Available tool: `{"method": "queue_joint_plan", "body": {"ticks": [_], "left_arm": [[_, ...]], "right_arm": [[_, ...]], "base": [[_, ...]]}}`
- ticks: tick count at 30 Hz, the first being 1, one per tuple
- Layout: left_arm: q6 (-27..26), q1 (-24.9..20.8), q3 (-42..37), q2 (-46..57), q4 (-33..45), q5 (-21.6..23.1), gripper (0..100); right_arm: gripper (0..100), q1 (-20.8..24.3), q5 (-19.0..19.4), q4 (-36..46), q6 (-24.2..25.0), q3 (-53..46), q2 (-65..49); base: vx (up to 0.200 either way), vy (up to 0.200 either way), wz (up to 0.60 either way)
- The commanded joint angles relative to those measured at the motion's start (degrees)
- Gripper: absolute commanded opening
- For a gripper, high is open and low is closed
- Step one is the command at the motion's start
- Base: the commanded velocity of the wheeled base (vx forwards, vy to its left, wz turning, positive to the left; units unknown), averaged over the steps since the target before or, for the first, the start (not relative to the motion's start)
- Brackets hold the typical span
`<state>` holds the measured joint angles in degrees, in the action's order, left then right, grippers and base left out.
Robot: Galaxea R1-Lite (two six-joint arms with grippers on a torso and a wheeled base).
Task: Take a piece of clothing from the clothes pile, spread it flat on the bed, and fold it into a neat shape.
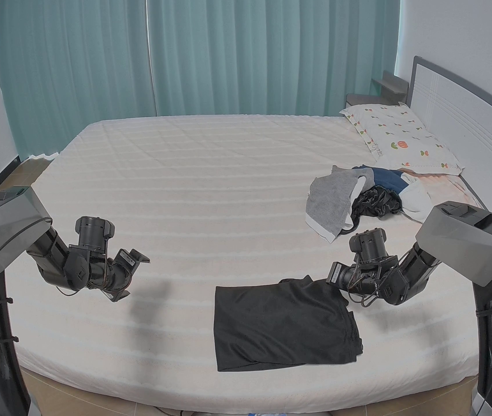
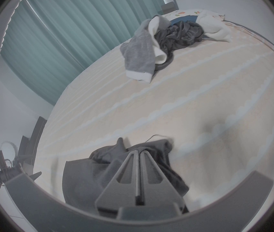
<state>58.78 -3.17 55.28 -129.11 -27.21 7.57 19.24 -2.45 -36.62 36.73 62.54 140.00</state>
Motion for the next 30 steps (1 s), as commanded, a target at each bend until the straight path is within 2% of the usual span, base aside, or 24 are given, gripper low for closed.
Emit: {"method": "queue_joint_plan", "body": {"ticks": [1,4,17,18,25,30], "left_arm": [[0.02,0.01,0.0,-0.18,-0.04,-0.01,100],[-0.07,-0.08,0.0,-0.18,-0.04,-0.01,100],[-0.07,-0.08,0.0,-0.18,-0.04,-0.01,100],[-0.07,-0.08,0.0,-0.18,-0.04,-0.01,100],[-0.16,-0.17,0.09,-0.18,0.05,-0.01,100],[-0.16,-0.26,0.09,-0.18,0.23,-0.01,100]], "right_arm": [[0,-2.36,-0.01,-0.38,0.01,-0.14,-0.25],[0,-3.77,0.08,-0.47,0.01,0.04,0.01],[0,-4.65,-0.01,-0.29,-0.08,0.92,1.33],[100,-4.65,-0.01,-0.29,-0.08,0.92,1.33],[100,-6.14,1.4,-1.17,0.27,-1.81,-2.27],[100,-6.76,6.67,-3.55,-1.49,-13.14,-7.63]], "base": [[0.0,0.0,0.0],[0.0,0.0,0.0],[0.0,0.0,0.0],[0.0,0.0,0.0],[0.0,0.0,0.0],[0.0,0.0,0.0]]}}
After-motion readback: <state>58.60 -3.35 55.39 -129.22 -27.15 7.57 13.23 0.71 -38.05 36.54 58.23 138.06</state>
